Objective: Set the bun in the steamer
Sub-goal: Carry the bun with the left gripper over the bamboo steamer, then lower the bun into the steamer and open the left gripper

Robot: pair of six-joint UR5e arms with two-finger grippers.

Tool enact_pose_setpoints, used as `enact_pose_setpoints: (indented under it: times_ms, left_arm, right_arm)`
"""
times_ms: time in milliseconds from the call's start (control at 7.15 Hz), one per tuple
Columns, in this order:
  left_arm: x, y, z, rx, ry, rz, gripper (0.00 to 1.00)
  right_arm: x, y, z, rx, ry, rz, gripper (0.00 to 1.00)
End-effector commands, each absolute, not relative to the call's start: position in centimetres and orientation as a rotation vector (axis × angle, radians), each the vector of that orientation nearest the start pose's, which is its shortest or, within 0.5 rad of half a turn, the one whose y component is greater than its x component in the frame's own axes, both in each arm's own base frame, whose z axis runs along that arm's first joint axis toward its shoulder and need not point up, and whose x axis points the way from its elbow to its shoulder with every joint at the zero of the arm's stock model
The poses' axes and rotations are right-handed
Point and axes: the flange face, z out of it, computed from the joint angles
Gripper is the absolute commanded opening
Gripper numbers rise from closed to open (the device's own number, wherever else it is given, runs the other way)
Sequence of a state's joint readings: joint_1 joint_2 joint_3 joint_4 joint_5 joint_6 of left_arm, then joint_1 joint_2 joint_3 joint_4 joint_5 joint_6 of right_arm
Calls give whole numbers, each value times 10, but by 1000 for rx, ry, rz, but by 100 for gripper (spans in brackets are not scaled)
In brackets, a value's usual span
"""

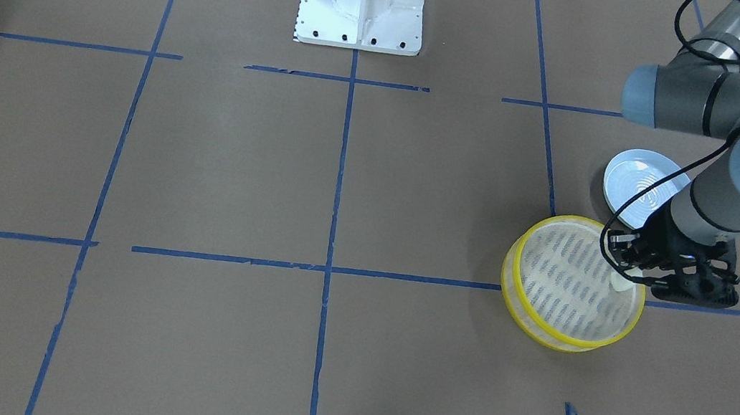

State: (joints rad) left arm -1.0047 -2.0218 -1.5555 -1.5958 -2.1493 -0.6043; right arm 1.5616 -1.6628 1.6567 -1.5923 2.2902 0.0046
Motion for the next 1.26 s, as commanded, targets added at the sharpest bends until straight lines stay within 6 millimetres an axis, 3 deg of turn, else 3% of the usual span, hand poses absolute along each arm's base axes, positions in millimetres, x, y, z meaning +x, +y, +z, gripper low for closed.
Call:
enact_pose_setpoints:
  times_ms: [0, 280, 699, 978, 1118]
  left_arm:
    - [325, -595, 428, 43, 729, 119, 22]
    - [339, -588, 432, 27, 726, 132, 25]
    - [341, -586, 431, 28, 728, 139, 100]
    - [340, -586, 427, 56, 743, 150, 100]
    - [334, -584, 413, 84, 760, 158, 100]
  right_arm:
    - [64, -451, 666, -31, -719, 6, 100]
    - [64, -451, 666, -31, -719, 6, 100]
    - [64, -451, 666, -31, -719, 6, 100]
    - [63, -451, 666, -32, -719, 4, 100]
    - [64, -451, 666, -31, -719, 6, 100]
